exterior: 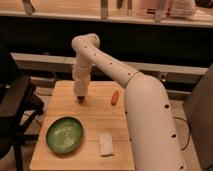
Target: Place the ceramic cup over the eraser
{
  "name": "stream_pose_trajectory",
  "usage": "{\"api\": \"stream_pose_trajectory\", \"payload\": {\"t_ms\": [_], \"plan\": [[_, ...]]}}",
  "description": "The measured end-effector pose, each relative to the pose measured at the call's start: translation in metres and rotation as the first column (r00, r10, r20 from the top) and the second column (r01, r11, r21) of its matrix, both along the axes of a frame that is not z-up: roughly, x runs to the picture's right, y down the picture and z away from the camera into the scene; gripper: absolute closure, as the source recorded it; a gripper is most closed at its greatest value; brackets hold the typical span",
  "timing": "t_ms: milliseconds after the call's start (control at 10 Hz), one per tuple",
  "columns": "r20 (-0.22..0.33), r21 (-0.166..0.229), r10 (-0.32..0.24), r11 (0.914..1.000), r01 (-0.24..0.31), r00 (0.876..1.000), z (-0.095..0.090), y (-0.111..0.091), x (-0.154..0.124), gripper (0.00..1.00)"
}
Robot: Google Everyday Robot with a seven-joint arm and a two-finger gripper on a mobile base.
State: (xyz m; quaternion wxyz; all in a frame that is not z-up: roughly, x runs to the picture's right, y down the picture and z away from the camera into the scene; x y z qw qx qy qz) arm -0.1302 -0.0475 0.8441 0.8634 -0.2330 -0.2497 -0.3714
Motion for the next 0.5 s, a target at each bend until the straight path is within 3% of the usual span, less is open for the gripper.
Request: {"api": "stream_pose_trajectory", "payload": {"t_ms": [200,500], "plan": [[0.0,0.0,0.001,1.0,-0.001,1.0,0.0008,0.0004,0.0006,0.48],[-0.001,-0.001,0.004,1.0,-0.004,1.0,0.0024,0.001,0.0009,0.39]]}}
